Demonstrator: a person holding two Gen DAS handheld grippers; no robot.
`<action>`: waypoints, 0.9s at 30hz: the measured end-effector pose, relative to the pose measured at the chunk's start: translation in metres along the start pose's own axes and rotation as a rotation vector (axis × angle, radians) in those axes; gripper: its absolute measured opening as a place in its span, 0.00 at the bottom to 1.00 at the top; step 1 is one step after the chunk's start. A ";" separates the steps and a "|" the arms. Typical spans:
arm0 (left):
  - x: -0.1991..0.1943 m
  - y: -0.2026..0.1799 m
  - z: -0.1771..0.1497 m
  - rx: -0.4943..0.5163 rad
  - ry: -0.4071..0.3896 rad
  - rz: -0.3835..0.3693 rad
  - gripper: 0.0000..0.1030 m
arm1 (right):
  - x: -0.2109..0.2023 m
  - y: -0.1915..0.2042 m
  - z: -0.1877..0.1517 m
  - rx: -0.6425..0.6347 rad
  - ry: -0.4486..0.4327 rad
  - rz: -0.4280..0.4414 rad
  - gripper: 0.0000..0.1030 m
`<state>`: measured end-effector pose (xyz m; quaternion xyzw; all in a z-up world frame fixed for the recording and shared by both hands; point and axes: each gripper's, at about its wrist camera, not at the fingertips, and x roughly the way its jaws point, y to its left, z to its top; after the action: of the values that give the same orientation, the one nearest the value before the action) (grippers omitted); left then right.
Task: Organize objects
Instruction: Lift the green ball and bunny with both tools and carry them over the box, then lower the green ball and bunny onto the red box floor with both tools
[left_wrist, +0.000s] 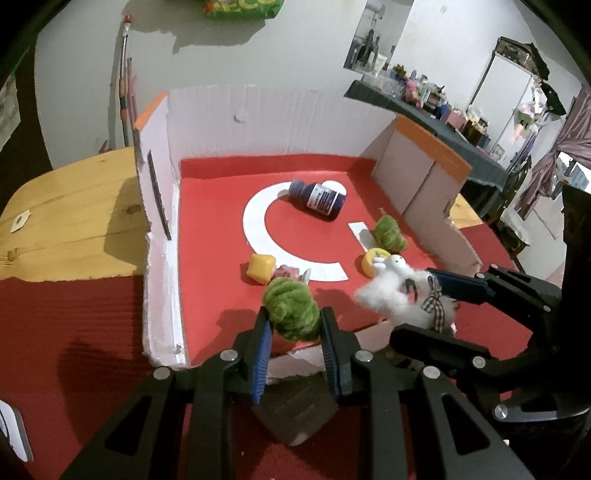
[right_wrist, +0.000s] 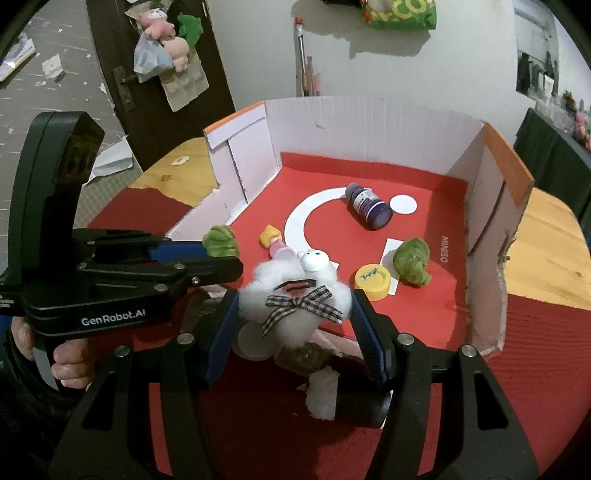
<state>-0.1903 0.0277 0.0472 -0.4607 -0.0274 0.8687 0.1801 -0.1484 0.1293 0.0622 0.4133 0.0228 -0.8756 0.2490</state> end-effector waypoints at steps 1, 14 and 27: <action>0.001 0.001 0.001 0.000 0.004 0.000 0.26 | 0.002 -0.001 0.001 0.000 0.008 0.002 0.56; 0.018 0.007 0.011 0.000 0.050 0.023 0.26 | 0.026 -0.011 0.008 0.011 0.082 0.035 0.56; 0.034 0.012 0.020 -0.009 0.085 0.016 0.26 | 0.046 -0.020 0.013 0.027 0.143 0.058 0.56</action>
<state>-0.2276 0.0305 0.0293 -0.4984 -0.0203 0.8495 0.1722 -0.1913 0.1241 0.0331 0.4786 0.0167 -0.8366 0.2662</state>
